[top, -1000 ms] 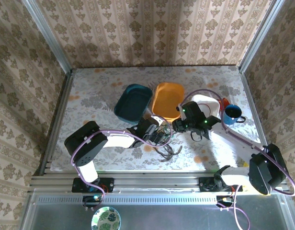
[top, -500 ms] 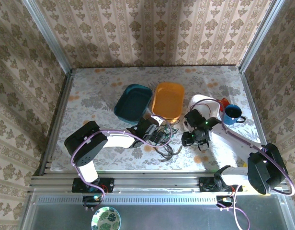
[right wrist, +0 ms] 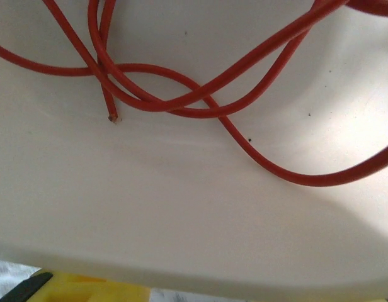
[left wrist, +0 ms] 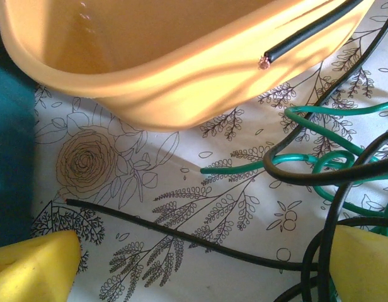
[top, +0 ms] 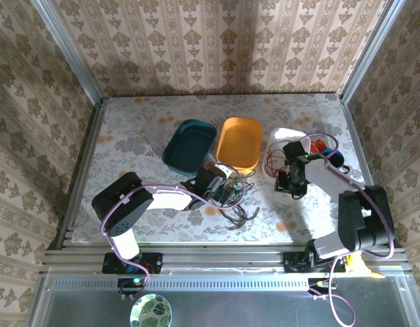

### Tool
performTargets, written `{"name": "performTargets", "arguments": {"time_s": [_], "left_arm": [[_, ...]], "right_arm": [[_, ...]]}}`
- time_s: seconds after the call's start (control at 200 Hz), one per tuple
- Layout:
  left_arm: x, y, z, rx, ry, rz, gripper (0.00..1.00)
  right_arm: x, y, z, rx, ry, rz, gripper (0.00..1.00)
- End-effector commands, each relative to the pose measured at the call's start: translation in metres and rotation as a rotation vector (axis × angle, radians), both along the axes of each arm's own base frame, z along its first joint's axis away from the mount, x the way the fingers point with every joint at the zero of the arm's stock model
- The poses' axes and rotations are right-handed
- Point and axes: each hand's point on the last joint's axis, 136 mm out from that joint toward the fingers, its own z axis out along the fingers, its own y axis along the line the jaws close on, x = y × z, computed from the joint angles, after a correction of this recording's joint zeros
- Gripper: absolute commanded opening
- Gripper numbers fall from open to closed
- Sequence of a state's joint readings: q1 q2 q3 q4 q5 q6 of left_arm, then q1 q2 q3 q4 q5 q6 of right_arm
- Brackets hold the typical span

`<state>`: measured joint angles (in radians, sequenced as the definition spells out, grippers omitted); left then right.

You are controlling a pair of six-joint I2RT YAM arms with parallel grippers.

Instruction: Untangle the cables

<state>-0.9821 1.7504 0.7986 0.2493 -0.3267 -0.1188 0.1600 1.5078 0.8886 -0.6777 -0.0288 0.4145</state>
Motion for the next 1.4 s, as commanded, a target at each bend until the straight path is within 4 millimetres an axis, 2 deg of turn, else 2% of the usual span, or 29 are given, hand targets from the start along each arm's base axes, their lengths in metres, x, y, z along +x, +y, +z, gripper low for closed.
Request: {"name": "performTargets", "arguments": {"time_s": [0.0,0.11,0.21,0.27,0.365,0.425,0.515,0.79,0.99,1.19,1.395], "left_arm": [[0.002,0.0,-0.004,0.044,0.006,-0.004,1.0],[0.002,-0.001,-0.004,0.046,0.007,-0.01,1.0],[0.002,-0.002,-0.004,0.045,0.009,-0.012,1.0],[0.003,-0.001,-0.004,0.045,0.009,-0.007,1.0],[0.002,0.0,-0.005,0.045,0.009,-0.004,1.0],[0.003,0.0,-0.006,0.046,0.011,-0.003,1.0],[0.002,0.001,-0.007,0.045,0.013,-0.001,1.0],[0.002,0.0,-0.008,0.049,0.014,-0.005,1.0],[0.002,0.002,-0.008,0.047,0.015,0.003,1.0],[0.001,0.002,-0.008,0.048,0.014,0.001,1.0],[0.0,0.003,-0.008,0.051,0.015,0.0,1.0]], "right_arm": [[0.048,-0.007,0.021,-0.058,-0.142,0.017,0.45],[0.072,0.002,0.038,-0.028,-0.203,0.05,0.46],[0.074,0.018,0.052,0.021,-0.24,0.086,0.45],[0.067,0.034,0.059,0.033,-0.269,0.136,0.45],[0.044,0.065,0.066,0.066,-0.282,0.249,0.45],[0.027,0.084,0.064,0.094,-0.265,0.315,0.45],[0.011,0.1,0.057,0.124,-0.229,0.363,0.45],[0.017,0.118,0.038,0.134,-0.153,0.442,0.44],[0.017,0.115,0.017,0.103,-0.091,0.441,0.42],[0.016,0.116,0.006,0.104,-0.071,0.445,0.39],[0.018,0.121,0.0,0.121,-0.06,0.459,0.29]]}}
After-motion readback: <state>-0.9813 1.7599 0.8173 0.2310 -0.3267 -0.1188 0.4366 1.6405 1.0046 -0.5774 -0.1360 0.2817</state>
